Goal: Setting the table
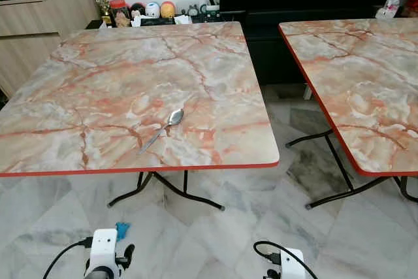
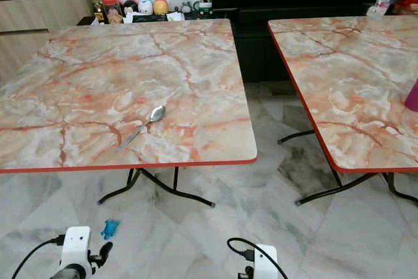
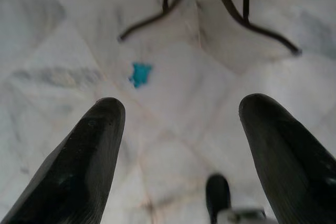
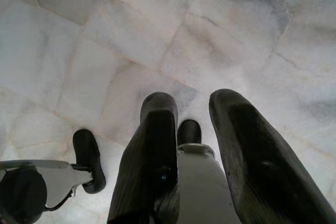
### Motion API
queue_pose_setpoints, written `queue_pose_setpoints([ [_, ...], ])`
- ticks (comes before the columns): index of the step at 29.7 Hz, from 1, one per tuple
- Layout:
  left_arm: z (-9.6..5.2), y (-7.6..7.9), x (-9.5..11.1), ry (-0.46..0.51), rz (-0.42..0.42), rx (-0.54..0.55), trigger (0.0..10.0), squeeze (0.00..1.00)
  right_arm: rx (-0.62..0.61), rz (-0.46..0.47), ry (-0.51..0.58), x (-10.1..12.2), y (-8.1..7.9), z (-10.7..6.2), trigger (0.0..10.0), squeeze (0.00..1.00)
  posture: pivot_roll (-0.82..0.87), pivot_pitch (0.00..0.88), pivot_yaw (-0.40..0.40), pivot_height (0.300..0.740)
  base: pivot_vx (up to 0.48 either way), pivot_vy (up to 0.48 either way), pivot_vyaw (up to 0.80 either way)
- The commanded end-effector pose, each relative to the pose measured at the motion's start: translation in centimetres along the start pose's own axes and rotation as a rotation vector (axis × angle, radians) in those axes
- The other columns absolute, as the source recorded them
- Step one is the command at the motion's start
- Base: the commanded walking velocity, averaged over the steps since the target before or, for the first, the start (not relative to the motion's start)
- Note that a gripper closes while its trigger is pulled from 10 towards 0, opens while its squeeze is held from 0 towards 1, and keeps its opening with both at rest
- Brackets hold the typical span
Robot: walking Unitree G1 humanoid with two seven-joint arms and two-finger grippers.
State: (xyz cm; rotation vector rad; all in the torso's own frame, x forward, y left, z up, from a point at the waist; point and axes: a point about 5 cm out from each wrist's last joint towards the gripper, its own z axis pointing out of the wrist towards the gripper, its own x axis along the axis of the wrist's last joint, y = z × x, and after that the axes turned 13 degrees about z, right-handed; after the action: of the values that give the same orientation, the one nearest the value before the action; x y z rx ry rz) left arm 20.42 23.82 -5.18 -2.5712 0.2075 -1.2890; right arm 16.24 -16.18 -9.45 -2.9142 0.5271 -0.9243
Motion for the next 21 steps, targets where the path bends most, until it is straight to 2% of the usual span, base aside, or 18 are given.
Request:
queue_pose_setpoints([
  [1, -0.2, -0.9, -0.1, 0.019, -0.007, 0.03, 10.0, 0.0, -0.004, -0.002, -0.01, -0.3, 0.3, -0.1, 10.0, 0.0, 0.1, 0.0, 0.048, 0.74, 0.0, 0.0, 0.0],
  [3, -0.5, -2.0, 0.4, 0.091, -0.006, 0.073, 10.0, 0.0, -0.008, -0.002, -0.01, -0.2, 0.8, -0.1, 10.0, 0.0, 0.11, 0.0, 0.049, 0.74, 0.0, 0.0, 0.0],
  [5, -0.5, -2.0, 0.4, 0.091, -0.006, 0.073, 10.0, 0.0, -0.008, -0.002, -0.01, -0.2, 0.8, -0.1, 10.0, 0.0, 0.11, 0.0, 0.049, 0.74, 0.0, 0.0, 0.0],
  [8, -2.0, -4.3, 1.6, 0.254, 0.048, 0.184, 10.0, 0.0, -0.012, 0.0, -0.009, 0.0, 1.3, -0.1, 10.0, 0.0, 0.12, 0.0, 0.049, 0.74, 0.0, 0.0, 0.0],
  [10, -2.3, -4.5, 1.8, 0.273, 0.057, 0.199, 10.0, 0.0, -0.013, -0.001, -0.009, 0.0, 1.4, -0.1, 10.0, 0.0, 0.12, 0.0, 0.049, 0.74, 0.0, 0.0, 0.0],
  [11, -3.0, -5.3, 2.7, 0.334, 0.093, 0.256, 10.0, 0.0, -0.014, -0.001, -0.008, 0.0, 1.5, -0.1, 10.0, 0.0, 0.11, 0.0, 0.048, 0.74, 0.0, 0.0, 0.0],
  [14, -3.6, -5.8, 3.3, 0.377, 0.119, 0.295, 10.0, 0.0, -0.014, -0.001, -0.008, 0.0, 1.6, -0.1, 10.0, 0.0, 0.11, 0.0, 0.048, 0.74, 0.0, 0.0, 0.0],
  [17, -5.2, -7.1, 5.8, 0.49, 0.139, 0.427, 10.0, 0.0, -0.016, -0.002, -0.008, 0.1, 1.8, -0.1, 10.0, 0.0, 0.14, 0.0, 0.035, 0.74, 0.0, 0.0, 0.0],
  [18, -5.4, -7.6, 7.1, 0.533, 0.137, 0.48, 10.0, 0.0, -0.013, -0.004, -0.01, 0.0, 1.8, -0.1, 10.0, 0.0, 0.14, 0.0, 0.033, 0.74, 0.0, 0.0, 0.0],
  [20, -5.5, -8.2, 8.4, 0.574, 0.133, 0.533, 10.0, 0.0, -0.009, -0.005, -0.012, -0.1, 1.7, -0.1, 10.0, 0.0, 0.14, 0.0, 0.033, 0.74, 0.0, 0.0, 0.0],
  [21, -5.5, -8.9, 9.9, 0.613, 0.125, 0.572, 10.0, 0.0, -0.005, -0.004, -0.011, -0.1, 1.5, -0.1, 10.0, 0.0, 0.13, 0.0, 0.031, 0.74, 0.0, 0.0, 0.0],
])
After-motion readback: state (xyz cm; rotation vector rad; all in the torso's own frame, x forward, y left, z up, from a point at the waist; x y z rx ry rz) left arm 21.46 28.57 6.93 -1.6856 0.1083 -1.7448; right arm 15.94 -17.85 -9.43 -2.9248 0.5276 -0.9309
